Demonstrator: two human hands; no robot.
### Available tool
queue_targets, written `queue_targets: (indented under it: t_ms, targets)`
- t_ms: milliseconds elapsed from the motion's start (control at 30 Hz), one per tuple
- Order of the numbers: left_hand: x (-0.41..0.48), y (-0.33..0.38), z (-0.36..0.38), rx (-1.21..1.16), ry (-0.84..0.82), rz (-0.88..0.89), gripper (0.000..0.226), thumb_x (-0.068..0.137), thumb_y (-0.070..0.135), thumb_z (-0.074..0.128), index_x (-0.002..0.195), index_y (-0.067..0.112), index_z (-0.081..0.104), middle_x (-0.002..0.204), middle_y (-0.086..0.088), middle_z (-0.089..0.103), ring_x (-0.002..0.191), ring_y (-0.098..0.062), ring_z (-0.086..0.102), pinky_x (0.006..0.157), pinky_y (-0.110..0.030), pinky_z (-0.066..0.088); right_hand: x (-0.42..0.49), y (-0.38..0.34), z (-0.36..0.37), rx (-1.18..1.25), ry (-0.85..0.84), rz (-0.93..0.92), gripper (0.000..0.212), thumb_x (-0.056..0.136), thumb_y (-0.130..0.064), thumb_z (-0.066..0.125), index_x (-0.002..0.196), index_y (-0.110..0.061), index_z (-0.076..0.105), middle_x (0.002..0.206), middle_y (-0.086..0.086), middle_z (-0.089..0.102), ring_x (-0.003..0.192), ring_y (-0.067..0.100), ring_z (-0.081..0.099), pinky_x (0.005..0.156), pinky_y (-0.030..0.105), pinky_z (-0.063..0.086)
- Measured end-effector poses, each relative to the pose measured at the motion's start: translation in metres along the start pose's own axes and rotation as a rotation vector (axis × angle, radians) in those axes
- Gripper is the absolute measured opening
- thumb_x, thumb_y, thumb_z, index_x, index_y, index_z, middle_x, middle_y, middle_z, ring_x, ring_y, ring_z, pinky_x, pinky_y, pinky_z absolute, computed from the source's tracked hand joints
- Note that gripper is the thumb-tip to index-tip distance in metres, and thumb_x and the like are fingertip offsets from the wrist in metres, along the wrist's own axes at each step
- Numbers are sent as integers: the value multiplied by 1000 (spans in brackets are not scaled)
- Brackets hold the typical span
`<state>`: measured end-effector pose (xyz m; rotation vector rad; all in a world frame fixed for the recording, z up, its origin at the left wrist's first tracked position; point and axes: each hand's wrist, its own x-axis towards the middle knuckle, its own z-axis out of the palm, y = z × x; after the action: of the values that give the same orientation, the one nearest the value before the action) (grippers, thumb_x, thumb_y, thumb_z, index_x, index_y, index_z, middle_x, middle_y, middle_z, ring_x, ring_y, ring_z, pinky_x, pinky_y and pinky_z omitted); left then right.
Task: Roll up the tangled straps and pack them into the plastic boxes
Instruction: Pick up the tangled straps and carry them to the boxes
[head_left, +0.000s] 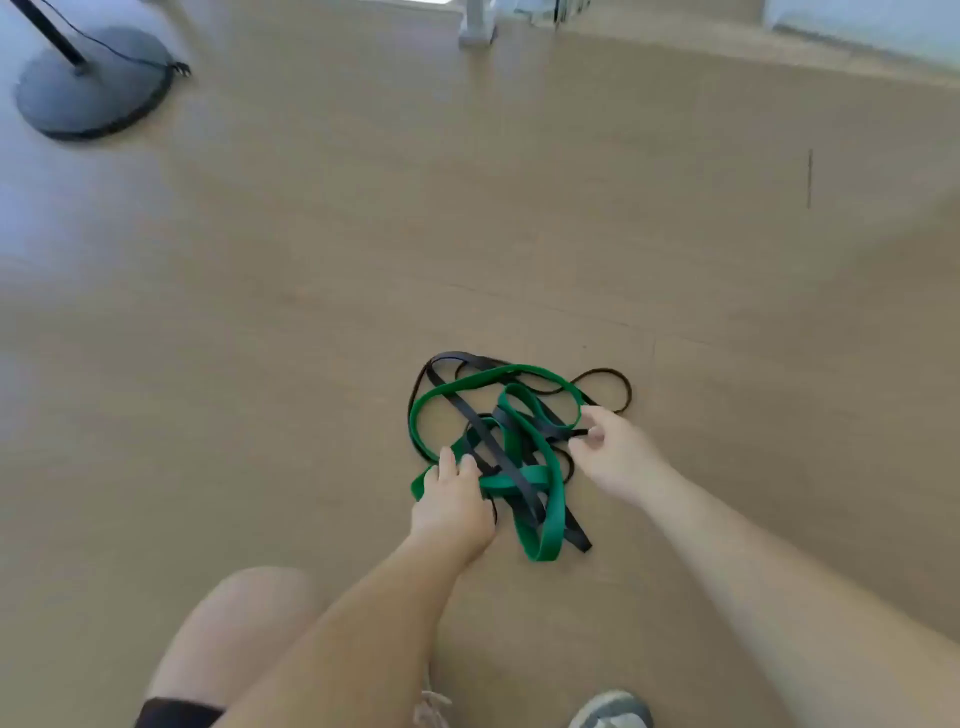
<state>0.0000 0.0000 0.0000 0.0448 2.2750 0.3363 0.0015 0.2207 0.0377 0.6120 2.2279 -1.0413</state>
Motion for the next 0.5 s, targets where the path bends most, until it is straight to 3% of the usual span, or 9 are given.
queue_targets:
  t_ms: [100, 200, 300, 400, 500]
  targets:
    - [93, -25, 49, -5, 14, -67, 83, 102, 38, 54, 164, 28, -1, 171, -4, -22, 159, -32, -7, 116, -55, 38, 96, 32, 39, -106, 43, -47, 71, 98, -42, 59, 160, -30, 28, 167, 0, 29, 152, 22, 32, 120, 41, 34]
    - [153, -47, 84, -143, -9, -280, 111, 91, 50, 70, 160, 39, -16, 166, -8, -32, 157, -39, -14, 117, -65, 33, 174, 62, 70, -267, 18, 62, 99, 83, -65, 69, 161, -45, 12, 173, 3, -3, 159, 31, 2, 124, 53, 19]
    - [186, -68, 105, -361, -7, -415, 129, 76, 57, 84, 159, 46, -15, 167, -18, -26, 156, -45, -13, 117, -59, 34, 230, 86, 83, -424, 25, 125, 122, 62, -81, 75, 155, -60, -2, 168, 1, -29, 155, 36, -23, 121, 68, 3]
    - [194, -73, 117, -332, 68, -424, 126, 72, 50, 89, 159, 50, -3, 168, -16, -7, 154, -41, -2, 106, -51, 46, 257, 101, 90, -422, 30, 142, 130, 54, -82, 78, 152, -65, -5, 169, 0, -26, 156, 38, -18, 121, 70, 5]
    - [202, -66, 118, -382, 184, -389, 117, 80, 29, 83, 160, 45, 0, 160, -11, 18, 144, -35, 20, 102, -46, 48, 271, 106, 89, -450, 105, 118, 123, 54, -77, 79, 153, -62, 8, 172, 3, 6, 156, 40, 9, 122, 58, 24]
